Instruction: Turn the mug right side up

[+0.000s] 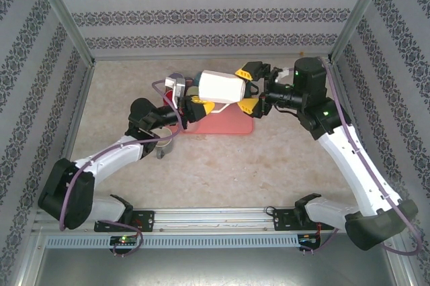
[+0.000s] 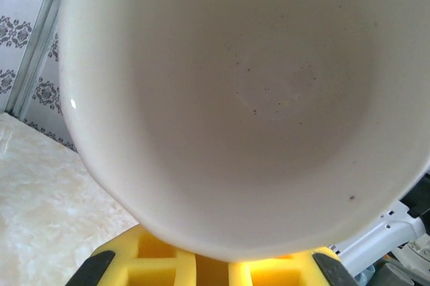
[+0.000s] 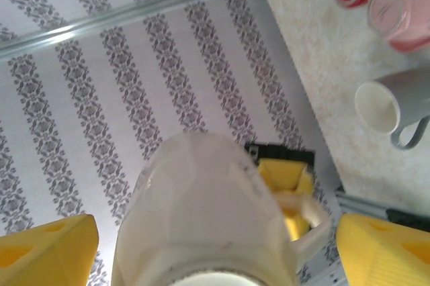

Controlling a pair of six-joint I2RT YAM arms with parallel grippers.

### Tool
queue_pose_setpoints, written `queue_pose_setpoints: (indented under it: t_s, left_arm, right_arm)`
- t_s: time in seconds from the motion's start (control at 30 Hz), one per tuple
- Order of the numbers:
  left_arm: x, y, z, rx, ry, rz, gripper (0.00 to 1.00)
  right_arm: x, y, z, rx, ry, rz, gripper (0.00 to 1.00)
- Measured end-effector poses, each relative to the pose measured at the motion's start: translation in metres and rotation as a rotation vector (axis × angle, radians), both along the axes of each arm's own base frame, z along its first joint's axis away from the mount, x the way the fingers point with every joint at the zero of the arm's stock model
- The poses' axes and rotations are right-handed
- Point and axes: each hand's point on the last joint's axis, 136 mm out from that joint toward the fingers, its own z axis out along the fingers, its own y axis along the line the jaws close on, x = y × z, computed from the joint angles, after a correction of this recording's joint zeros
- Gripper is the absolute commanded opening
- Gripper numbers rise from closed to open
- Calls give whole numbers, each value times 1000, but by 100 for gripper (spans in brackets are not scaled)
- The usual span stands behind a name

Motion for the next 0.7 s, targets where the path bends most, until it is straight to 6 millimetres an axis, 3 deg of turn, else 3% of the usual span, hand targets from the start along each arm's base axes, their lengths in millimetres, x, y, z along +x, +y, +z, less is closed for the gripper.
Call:
queue_pose_setpoints:
  t_s: [0.2,0.43,0.6,0.7]
  left_arm:
    - [-6,15,1,102,108,122,0]
    - [-21,34,-11,378,201,339,0]
    - [-25,45,-44,710,388,476,0]
    - [-39,45,-84,918,456,515,0]
  right_arm:
    - [-1,-39,-15,-137,-41,-85,89]
    - [-10,-53,-35,-405,-125,-25,88]
    - [-21,-56,-60,-613,-172,69,86]
    - [-27,-59,-75,-732,-191,108,86]
